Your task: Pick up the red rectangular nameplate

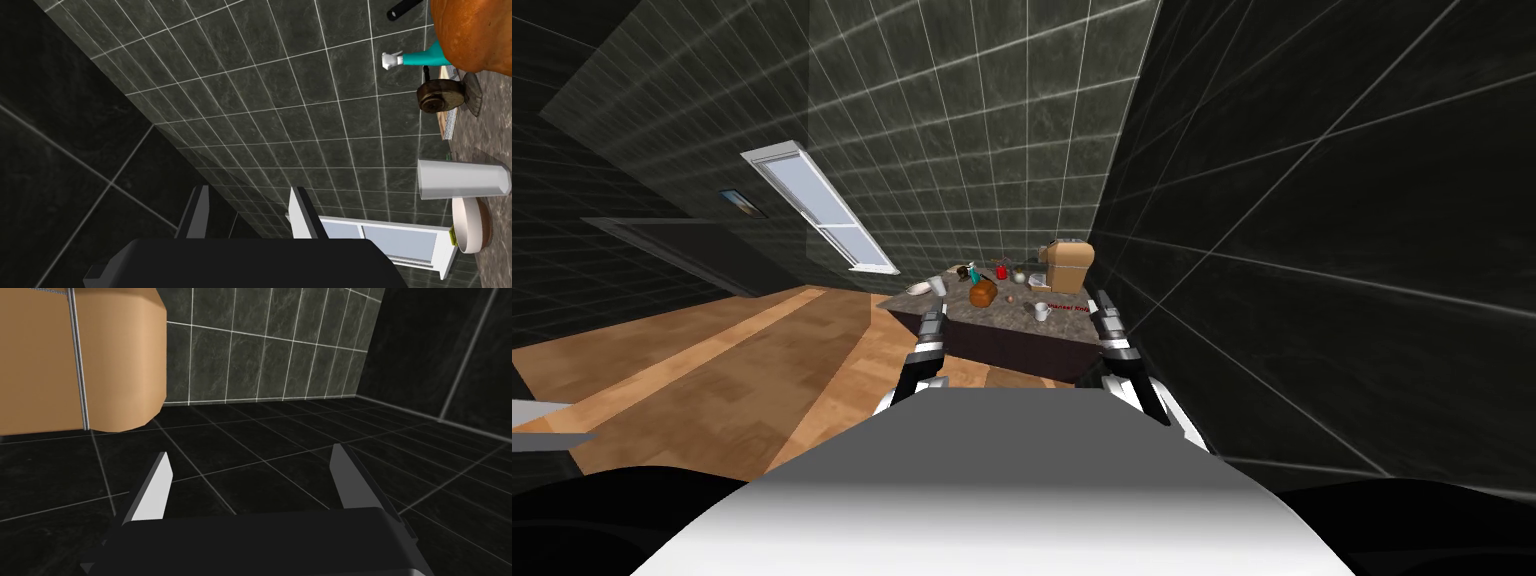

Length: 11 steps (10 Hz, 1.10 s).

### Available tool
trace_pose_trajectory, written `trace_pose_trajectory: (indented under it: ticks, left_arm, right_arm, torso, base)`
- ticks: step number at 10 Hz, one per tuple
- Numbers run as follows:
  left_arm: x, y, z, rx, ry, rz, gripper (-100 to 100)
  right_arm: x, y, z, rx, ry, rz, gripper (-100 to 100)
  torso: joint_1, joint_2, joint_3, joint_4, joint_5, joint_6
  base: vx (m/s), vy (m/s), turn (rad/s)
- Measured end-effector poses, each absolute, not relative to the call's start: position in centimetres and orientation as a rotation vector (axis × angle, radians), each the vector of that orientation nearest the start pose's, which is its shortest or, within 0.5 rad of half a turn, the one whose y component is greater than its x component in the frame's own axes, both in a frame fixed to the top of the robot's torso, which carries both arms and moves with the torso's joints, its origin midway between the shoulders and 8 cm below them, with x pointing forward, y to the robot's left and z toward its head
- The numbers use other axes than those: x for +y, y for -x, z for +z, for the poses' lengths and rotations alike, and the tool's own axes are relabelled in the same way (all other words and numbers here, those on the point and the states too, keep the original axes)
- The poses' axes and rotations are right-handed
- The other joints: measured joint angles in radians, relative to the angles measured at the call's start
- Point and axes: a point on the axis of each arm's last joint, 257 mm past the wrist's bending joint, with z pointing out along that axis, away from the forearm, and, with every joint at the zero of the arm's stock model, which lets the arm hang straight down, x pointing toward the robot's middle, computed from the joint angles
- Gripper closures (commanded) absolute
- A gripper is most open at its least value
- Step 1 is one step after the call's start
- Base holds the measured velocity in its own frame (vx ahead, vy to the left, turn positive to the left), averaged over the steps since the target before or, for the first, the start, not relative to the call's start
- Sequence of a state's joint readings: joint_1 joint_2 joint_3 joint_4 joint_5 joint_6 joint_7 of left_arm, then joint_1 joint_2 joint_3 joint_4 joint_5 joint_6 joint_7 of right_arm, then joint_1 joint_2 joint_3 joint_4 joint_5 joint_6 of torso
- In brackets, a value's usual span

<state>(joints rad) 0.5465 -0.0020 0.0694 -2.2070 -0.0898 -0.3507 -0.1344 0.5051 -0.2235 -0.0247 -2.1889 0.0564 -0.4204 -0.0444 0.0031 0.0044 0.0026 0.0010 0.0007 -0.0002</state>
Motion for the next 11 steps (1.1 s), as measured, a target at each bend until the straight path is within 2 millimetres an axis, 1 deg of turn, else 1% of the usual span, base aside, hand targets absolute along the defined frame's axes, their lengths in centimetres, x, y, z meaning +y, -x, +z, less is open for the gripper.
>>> trace_pose_trajectory:
  ticks: [2, 3, 8, 10, 11]
  left_arm:
    - [31.3, -36.8, -5.6, 0.873, 0.745, -0.967, 0]
    - [31.3, -36.8, -5.6, 0.873, 0.745, -0.967, 0]
    - [31.3, -36.8, -5.6, 0.873, 0.745, -0.967, 0]
    - [31.3, -36.8, -5.6, 0.873, 0.745, -0.967, 0]
    - [31.3, -36.8, -5.6, 0.873, 0.745, -0.967, 0]
  right_arm:
    - [-27.8, -37.6, -4.7, 0.983, -0.607, 1.213, -100]
    - [-28.1, -37.8, -5.9, 1.021, -0.611, 1.205, -100]
    - [-28.6, -38.3, -9.3, 1.172, -0.592, 1.168, -100]
    - [-29.0, -38.4, -10.9, 1.236, -0.589, 1.148, -100]
    - [-29.7, -38.4, -12.3, 1.274, -0.594, 1.133, -100]
  torso:
    - [-0.001, -0.001, -0.001, 0.0, 0.0, 0.0]
    - [0.001, 0.0, 0.0, 0.0, 0.0, 0.0]
    - [-0.002, -0.002, -0.001, 0.0, 0.0, 0.001]
    - [-0.002, -0.002, -0.001, 0.0, 0.0, 0.0]
    - [-0.001, -0.003, -0.001, -0.001, 0.0, 0.0]
  base:
    - [-0.051, 0.064, 0.136]
    - [-0.063, 0.065, 0.083]
    - [-0.038, 0.049, 0.113]
    - [-0.023, 0.043, 0.148]
    - [-0.02, 0.04, 0.068]
